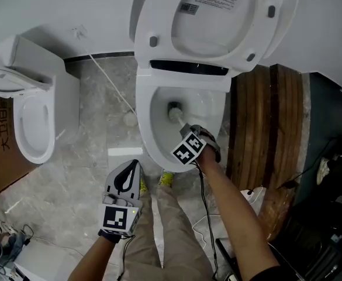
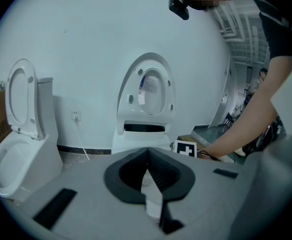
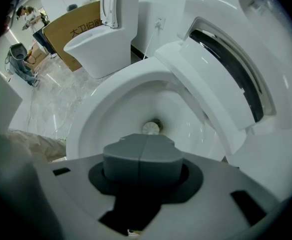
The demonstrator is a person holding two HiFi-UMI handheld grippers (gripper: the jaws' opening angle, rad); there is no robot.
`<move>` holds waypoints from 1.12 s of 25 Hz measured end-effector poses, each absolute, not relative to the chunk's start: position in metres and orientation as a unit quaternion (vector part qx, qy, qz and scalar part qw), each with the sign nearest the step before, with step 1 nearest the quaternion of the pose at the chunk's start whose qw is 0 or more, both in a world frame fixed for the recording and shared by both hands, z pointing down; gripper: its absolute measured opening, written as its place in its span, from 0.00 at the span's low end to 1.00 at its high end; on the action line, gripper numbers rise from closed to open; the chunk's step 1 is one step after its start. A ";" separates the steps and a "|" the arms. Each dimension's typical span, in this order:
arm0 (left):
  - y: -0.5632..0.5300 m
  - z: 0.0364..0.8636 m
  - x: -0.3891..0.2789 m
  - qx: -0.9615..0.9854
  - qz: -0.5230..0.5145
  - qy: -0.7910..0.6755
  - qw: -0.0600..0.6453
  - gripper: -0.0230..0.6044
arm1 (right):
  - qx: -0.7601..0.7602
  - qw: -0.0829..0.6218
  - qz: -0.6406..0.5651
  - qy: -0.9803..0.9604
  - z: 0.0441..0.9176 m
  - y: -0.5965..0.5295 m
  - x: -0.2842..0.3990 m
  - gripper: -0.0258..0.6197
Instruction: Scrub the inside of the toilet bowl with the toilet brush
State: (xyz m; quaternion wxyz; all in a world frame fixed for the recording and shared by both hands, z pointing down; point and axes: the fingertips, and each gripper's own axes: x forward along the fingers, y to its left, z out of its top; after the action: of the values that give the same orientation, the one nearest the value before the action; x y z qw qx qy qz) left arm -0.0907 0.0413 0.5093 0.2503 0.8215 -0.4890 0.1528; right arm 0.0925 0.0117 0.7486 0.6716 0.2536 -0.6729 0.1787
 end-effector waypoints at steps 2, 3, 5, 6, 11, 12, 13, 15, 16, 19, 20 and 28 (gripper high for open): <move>0.041 0.505 -0.089 0.823 0.151 -0.487 0.249 0.05 | 0.266 0.661 0.183 -0.677 0.740 0.017 0.095 0.28; 0.041 0.501 -0.088 0.825 0.151 -0.485 0.248 0.05 | 0.271 0.656 0.185 -0.680 0.734 0.020 0.096 0.28; 0.041 0.493 -0.086 0.829 0.151 -0.482 0.242 0.05 | 0.280 0.647 0.189 -0.683 0.721 0.028 0.098 0.27; 0.040 0.488 -0.085 0.830 0.151 -0.480 0.239 0.05 | 0.284 0.643 0.190 -0.685 0.714 0.033 0.100 0.27; 0.036 0.452 -0.081 0.840 0.155 -0.469 0.226 0.05 | 0.314 0.613 0.196 -0.698 0.661 0.060 0.102 0.27; 0.036 0.443 -0.079 0.843 0.156 -0.464 0.222 0.05 | 0.322 0.606 0.197 -0.700 0.646 0.064 0.102 0.27; 0.034 0.432 -0.078 0.846 0.156 -0.461 0.218 0.05 | 0.329 0.598 0.199 -0.703 0.630 0.068 0.102 0.27; 0.031 0.409 -0.074 0.851 0.152 -0.457 0.209 0.05 | 0.345 0.582 0.201 -0.708 0.596 0.073 0.104 0.27; 0.031 0.398 -0.073 0.854 0.151 -0.454 0.205 0.05 | 0.353 0.575 0.201 -0.710 0.579 0.074 0.105 0.27; 0.036 0.365 -0.068 0.862 0.148 -0.443 0.196 0.05 | 0.377 0.554 0.205 -0.714 0.528 0.079 0.109 0.27; 0.039 0.354 -0.067 0.865 0.148 -0.439 0.194 0.05 | 0.383 0.547 0.206 -0.715 0.511 0.082 0.110 0.27; 0.053 0.278 -0.071 0.871 0.133 -0.439 0.176 0.05 | 0.421 0.510 0.198 -0.724 0.392 0.106 0.110 0.27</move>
State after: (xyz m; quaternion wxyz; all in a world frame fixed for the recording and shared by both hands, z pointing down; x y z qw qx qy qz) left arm -0.0707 0.0530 0.2778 0.1758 0.8712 -0.4387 0.1328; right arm 0.1101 0.1055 0.3920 0.5100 0.4209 -0.7237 0.1975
